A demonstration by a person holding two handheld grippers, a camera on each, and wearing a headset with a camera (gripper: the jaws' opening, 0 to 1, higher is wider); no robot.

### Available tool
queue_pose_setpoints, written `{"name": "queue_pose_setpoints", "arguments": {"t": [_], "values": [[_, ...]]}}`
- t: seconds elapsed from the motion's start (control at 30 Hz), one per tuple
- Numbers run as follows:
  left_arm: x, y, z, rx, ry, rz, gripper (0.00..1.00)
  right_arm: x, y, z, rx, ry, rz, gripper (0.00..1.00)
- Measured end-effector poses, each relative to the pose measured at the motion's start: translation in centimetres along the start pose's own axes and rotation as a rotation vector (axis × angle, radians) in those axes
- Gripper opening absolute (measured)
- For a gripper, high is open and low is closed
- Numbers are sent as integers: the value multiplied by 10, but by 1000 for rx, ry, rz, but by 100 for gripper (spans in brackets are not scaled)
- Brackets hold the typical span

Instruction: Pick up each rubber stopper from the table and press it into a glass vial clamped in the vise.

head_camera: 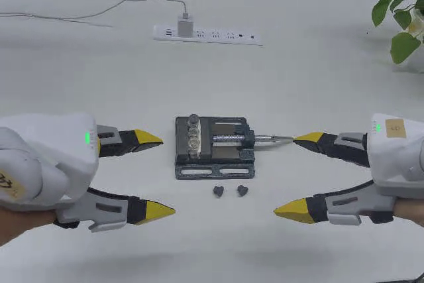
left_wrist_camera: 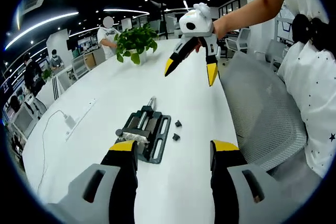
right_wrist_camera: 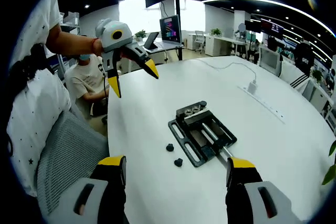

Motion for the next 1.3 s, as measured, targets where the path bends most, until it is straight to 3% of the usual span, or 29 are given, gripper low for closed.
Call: {"name": "queue_pose_setpoints", "arguments": {"t": [0.47, 0.6, 0.8, 1.03, 1.3], "values": [[45, 15, 1, 179, 146, 96, 36, -4, 19, 3, 49, 1, -10, 80], [56, 17, 4, 187, 153, 92, 30, -5, 22, 2, 49, 9, -12, 80], [76, 25, 3, 245, 193, 125, 24, -6, 28, 1, 52, 10, -16, 82], [98, 38, 1, 242, 228, 145, 18, -7, 33, 0, 73, 16, -21, 80], [116, 46, -3, 252, 256, 154, 16, -6, 38, -1, 89, 20, -16, 79]]}}
Point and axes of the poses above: the centre of the closed fingertips' face, and the gripper's own axes: x roughly forward along the fingers, z roughly to its left, y roughly out of its underside, the point moved 4 cm from there along -x, roughly backward along the fingers, and after that the axes turned 12 degrees about x, right-handed, at the moved point
